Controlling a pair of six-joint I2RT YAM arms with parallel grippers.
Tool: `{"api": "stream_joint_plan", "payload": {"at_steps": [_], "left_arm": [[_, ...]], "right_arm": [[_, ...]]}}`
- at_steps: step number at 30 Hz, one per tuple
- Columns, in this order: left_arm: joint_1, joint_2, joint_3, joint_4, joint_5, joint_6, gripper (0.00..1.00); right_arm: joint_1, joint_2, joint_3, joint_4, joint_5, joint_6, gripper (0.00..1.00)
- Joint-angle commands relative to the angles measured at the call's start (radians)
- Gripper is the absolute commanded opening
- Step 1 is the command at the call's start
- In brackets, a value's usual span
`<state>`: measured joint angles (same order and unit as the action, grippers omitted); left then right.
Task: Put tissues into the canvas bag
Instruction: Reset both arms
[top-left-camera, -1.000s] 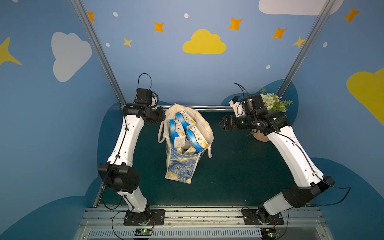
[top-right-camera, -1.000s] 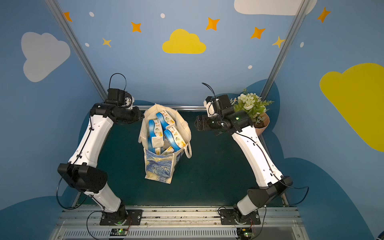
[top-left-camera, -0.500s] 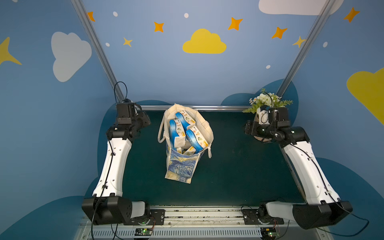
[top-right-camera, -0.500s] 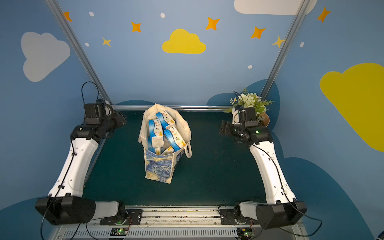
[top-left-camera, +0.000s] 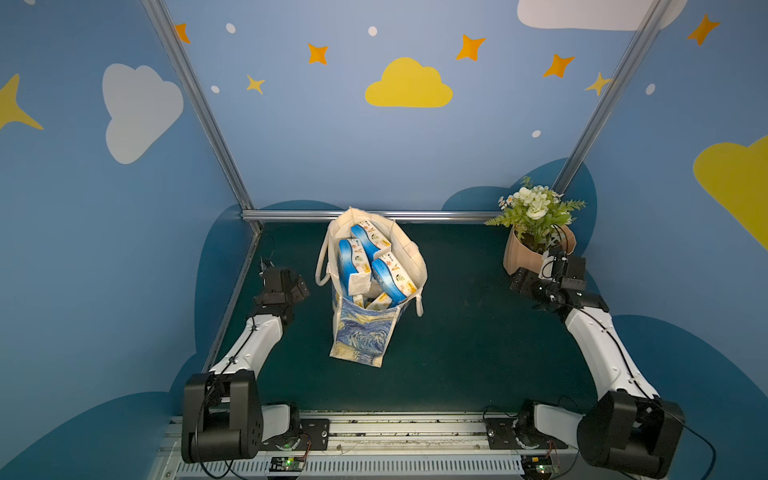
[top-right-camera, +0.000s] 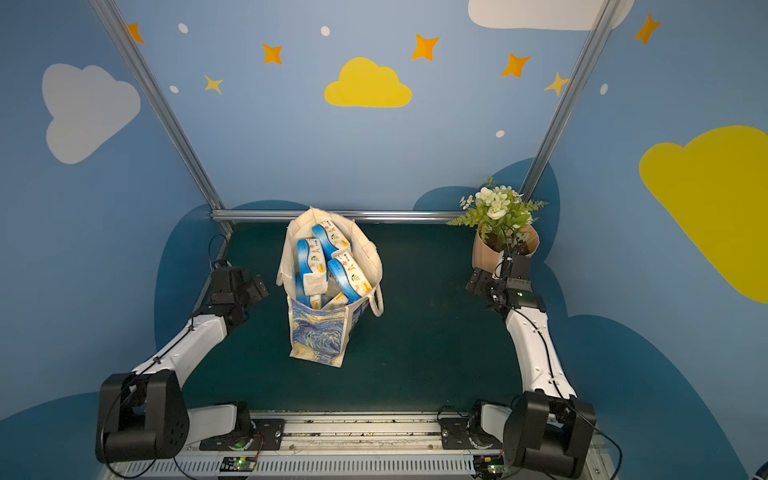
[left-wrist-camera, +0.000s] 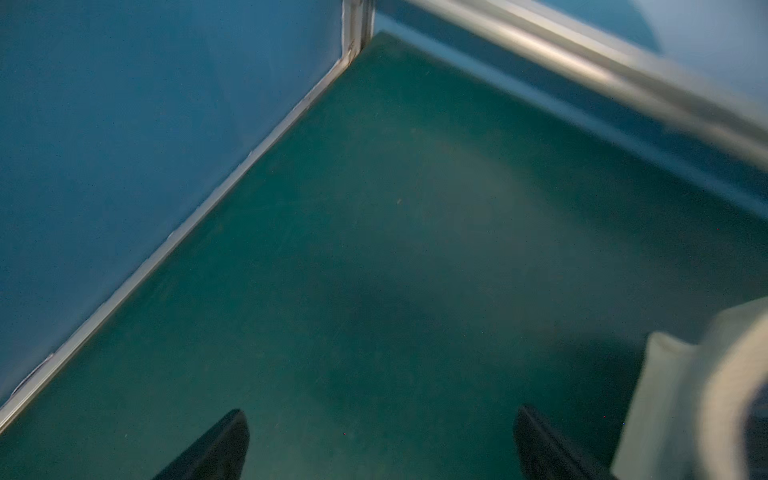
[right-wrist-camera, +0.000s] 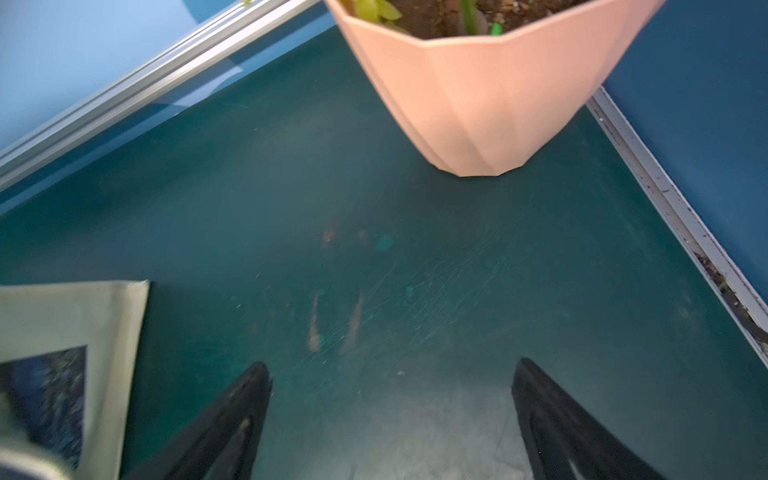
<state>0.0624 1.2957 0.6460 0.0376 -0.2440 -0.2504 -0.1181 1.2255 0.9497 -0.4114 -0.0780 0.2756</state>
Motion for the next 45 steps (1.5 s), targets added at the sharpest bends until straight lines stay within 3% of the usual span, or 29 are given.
{"api": "stream_joint_plan", "payload": {"at_steps": [1, 3, 10, 13, 15, 24, 29, 41, 45], "left_arm": [[-0.010, 0.030, -0.108, 0.353, -0.114, 0.074, 1.00], [-0.011, 0.051, -0.113, 0.342, -0.115, 0.022, 1.00], [-0.085, 0.155, -0.232, 0.667, -0.185, 0.085, 1.00], [-0.128, 0.204, -0.199, 0.666, -0.156, 0.162, 1.00], [-0.115, 0.203, -0.169, 0.599, -0.135, 0.140, 1.00], [-0.125, 0.186, -0.215, 0.674, -0.139, 0.153, 1.00], [-0.082, 0.200, -0.185, 0.620, -0.050, 0.135, 1.00], [-0.091, 0.203, -0.186, 0.627, -0.060, 0.142, 1.00], [-0.089, 0.208, -0.178, 0.619, -0.059, 0.142, 1.00]], "right_arm": [[-0.010, 0.024, -0.042, 0.142, 0.011, -0.014, 0.92], [-0.011, 0.029, -0.083, 0.209, 0.023, -0.024, 0.92], [-0.011, 0.014, -0.215, 0.423, 0.038, -0.081, 0.92], [-0.010, -0.009, -0.273, 0.534, 0.050, -0.116, 0.92], [-0.009, -0.015, -0.336, 0.606, 0.053, -0.131, 0.92], [0.010, 0.023, -0.437, 0.752, 0.017, -0.124, 0.92], [0.036, 0.086, -0.468, 0.884, 0.037, -0.128, 0.92], [0.163, 0.300, -0.555, 1.251, 0.104, -0.274, 0.92], [0.158, 0.291, -0.543, 1.213, 0.096, -0.276, 0.95]]}}
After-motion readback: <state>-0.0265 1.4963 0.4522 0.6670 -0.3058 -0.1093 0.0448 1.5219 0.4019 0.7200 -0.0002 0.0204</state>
